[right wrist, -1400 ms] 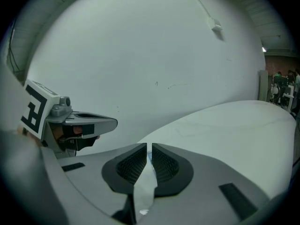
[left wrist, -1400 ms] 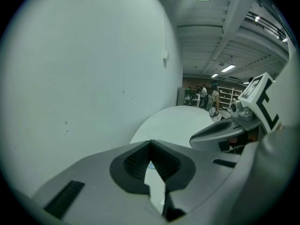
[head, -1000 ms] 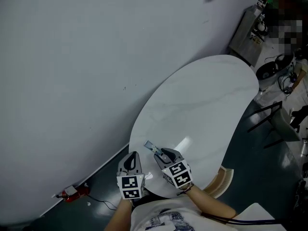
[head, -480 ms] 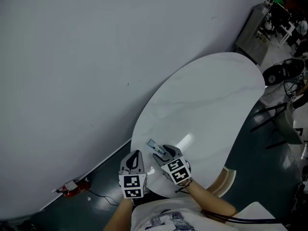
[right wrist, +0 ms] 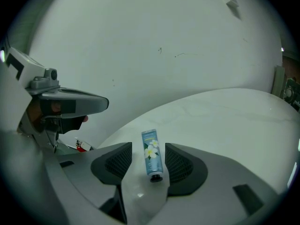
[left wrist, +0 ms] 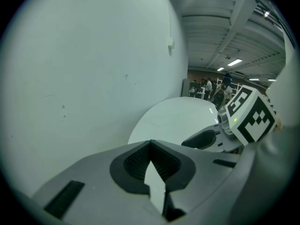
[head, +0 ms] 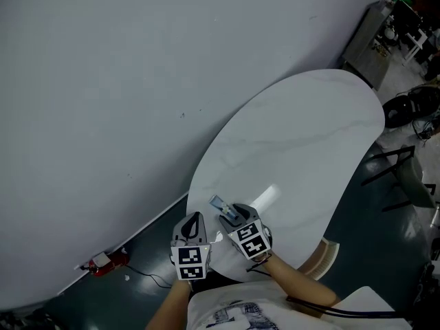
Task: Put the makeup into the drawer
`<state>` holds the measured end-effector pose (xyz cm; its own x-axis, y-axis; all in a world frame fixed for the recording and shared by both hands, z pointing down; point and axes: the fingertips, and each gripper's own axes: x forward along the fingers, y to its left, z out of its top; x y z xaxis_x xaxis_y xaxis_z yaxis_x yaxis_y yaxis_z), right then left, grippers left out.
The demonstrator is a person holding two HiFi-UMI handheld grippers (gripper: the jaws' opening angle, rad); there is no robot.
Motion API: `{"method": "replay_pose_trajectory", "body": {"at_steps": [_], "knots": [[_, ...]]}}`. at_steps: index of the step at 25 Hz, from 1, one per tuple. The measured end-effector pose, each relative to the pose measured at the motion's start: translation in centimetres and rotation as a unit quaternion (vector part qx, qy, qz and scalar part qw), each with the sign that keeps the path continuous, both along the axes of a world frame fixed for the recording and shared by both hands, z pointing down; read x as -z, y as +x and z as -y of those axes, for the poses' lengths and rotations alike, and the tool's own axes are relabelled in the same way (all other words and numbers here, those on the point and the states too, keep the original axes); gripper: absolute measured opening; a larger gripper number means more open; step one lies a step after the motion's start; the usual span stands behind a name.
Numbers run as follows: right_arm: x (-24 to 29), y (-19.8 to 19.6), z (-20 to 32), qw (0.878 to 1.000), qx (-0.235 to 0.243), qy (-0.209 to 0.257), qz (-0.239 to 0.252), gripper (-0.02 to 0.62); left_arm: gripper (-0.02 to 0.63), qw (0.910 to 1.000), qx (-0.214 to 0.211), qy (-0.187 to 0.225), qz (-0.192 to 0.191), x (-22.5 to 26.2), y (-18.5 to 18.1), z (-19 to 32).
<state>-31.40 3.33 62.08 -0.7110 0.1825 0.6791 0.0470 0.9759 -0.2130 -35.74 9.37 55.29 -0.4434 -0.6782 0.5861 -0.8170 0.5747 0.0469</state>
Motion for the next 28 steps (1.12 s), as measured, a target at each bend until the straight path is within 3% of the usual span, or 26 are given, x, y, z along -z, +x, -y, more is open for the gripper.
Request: {"method": "replay_pose_trajectory", "body": {"at_steps": [13, 17, 28], "knots": [[-3.1, 0.4, 0.0, 0.997, 0.043, 0.040, -0.055, 0.213, 0.017, 0.9999, 0.010, -0.007, -0.010, -0.8, -1.0, -0.3], [-3.3, 0.4, 0.4, 0.996, 0.031, 0.065, -0.056, 0.155, 0.017, 0.9998, 0.016, -0.004, -0.008, -0.9, -1.1, -0.9], [-2.0, 1.6, -0.6, 0.997, -0.003, 0.053, -0.056, 0.135, 0.017, 0.9999, 0.006, 0.003, -0.010, -0.1, -0.6, -3.0]]}}
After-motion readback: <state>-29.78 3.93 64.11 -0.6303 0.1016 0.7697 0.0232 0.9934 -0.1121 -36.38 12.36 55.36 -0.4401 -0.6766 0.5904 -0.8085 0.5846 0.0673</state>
